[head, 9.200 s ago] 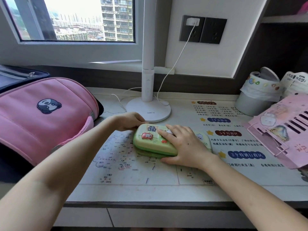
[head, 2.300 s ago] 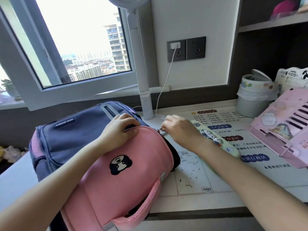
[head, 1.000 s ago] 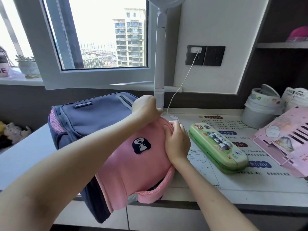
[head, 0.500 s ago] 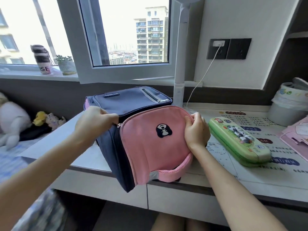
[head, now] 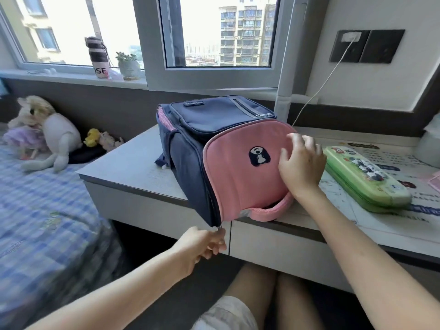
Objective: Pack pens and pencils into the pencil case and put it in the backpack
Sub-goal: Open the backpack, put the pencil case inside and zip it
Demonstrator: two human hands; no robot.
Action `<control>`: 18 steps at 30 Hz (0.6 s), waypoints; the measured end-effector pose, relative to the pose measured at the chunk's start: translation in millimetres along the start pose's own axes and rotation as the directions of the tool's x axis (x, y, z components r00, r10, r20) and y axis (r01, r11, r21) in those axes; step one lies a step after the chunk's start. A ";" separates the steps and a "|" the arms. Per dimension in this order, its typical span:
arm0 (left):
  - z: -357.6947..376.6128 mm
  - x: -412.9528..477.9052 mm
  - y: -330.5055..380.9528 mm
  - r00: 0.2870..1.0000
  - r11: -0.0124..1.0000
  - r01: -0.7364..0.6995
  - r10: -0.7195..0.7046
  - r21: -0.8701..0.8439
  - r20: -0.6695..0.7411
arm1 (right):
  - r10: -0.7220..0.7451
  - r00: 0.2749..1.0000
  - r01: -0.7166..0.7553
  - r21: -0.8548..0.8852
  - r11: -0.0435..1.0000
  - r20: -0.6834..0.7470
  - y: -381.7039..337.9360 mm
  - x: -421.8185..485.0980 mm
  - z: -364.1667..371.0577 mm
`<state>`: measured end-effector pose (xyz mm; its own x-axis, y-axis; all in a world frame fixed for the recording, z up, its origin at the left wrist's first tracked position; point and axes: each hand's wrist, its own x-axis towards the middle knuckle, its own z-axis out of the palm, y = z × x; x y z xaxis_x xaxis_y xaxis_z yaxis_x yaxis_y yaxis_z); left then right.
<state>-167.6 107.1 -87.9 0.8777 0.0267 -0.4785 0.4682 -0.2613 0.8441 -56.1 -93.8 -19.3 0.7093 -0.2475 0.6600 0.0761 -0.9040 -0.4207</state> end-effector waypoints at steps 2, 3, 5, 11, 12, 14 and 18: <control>9.7 11.7 -6.9 0.985 0.990 -0.113 0.123 0.090 -0.120 | -0.053 0.998 0.053 0.021 0.998 0.026 0.7 -9.9 -3.3; 11.7 15.9 -12.0 0.969 0.972 -0.151 0.182 0.182 -0.168 | -0.071 0.996 0.071 0.020 0.997 0.045 3.3 -12.4 -6.7; 6.1 21.2 -16.5 0.930 0.880 -0.203 0.310 0.430 -0.197 | -0.136 0.988 0.135 0.016 0.991 0.080 9.1 -11.3 -14.2; -73.5 11.6 29.4 0.948 0.617 -0.186 0.317 0.765 -0.025 | -0.375 0.918 0.333 0.268 0.904 0.128 -25.0 17.0 -40.5; -85.8 4.5 41.1 0.934 0.628 -0.182 0.351 0.756 -0.066 | -0.394 0.904 0.347 0.258 0.902 0.164 -34.7 23.6 -43.3; -98.5 -9.4 61.5 0.809 0.611 -0.229 0.552 0.758 -0.200 | -0.429 0.867 0.380 0.220 0.898 0.254 -50.0 33.1 -50.1; -84.7 -30.0 96.1 0.402 0.463 -0.440 0.868 0.769 -0.293 | -0.442 0.779 0.407 0.177 0.896 0.446 -57.3 36.7 -76.4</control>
<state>-140.3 162.9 28.1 0.7892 0.0663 0.6105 -0.2481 -0.8749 0.4158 -87.9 -77.8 76.6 0.8310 0.3618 0.4225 0.4808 -0.8492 -0.2185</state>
